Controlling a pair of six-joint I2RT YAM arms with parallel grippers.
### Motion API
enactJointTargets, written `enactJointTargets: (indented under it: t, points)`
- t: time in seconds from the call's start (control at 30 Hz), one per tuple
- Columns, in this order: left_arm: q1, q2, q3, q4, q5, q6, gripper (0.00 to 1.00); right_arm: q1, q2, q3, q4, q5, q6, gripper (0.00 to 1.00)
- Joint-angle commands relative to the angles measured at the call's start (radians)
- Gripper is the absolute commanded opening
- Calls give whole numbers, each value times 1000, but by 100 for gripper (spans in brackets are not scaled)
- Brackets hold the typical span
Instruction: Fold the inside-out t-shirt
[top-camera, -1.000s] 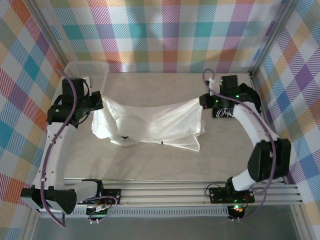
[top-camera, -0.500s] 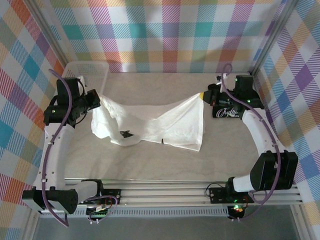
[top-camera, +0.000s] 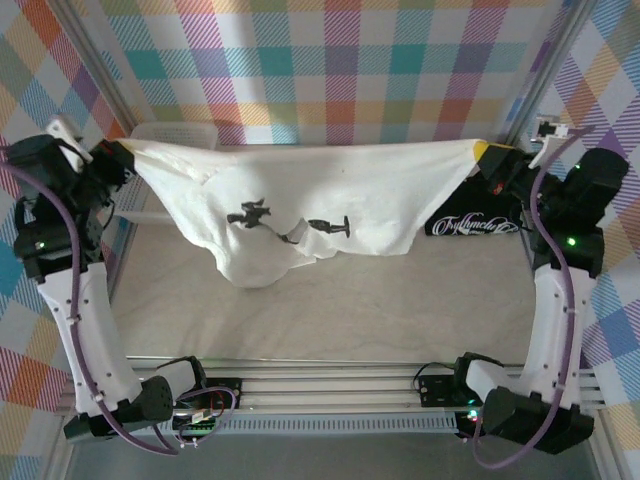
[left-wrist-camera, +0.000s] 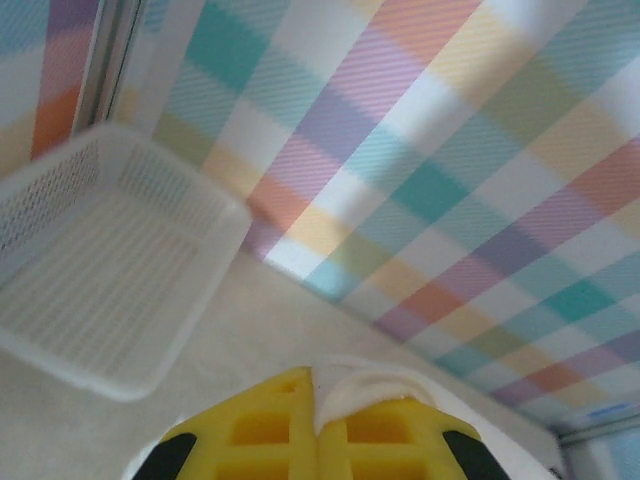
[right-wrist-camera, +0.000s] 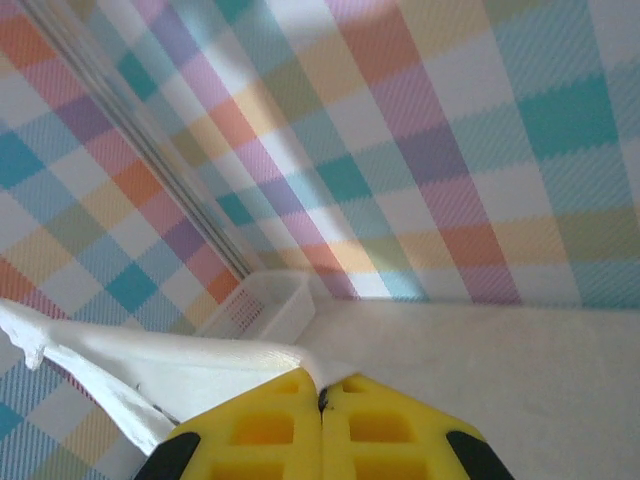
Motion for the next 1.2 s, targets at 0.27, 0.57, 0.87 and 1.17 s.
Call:
enactJointTargets:
  t: [0.27,0.57,0.87,1.17]
  points:
    - [19,55,485,-185,-86,57,0,-7,-141,317,-311,150,-182,0]
    - [14,177,266,-89,-111,86,0,-7,-10,187,-272,158,-179,0]
    - [-142,387,298,-5,-153,63,0,132,235,182,-127,184,-143,0]
    - [-98,450,655,-83,-130,38,0,130,264,360,-189,231,-173,0]
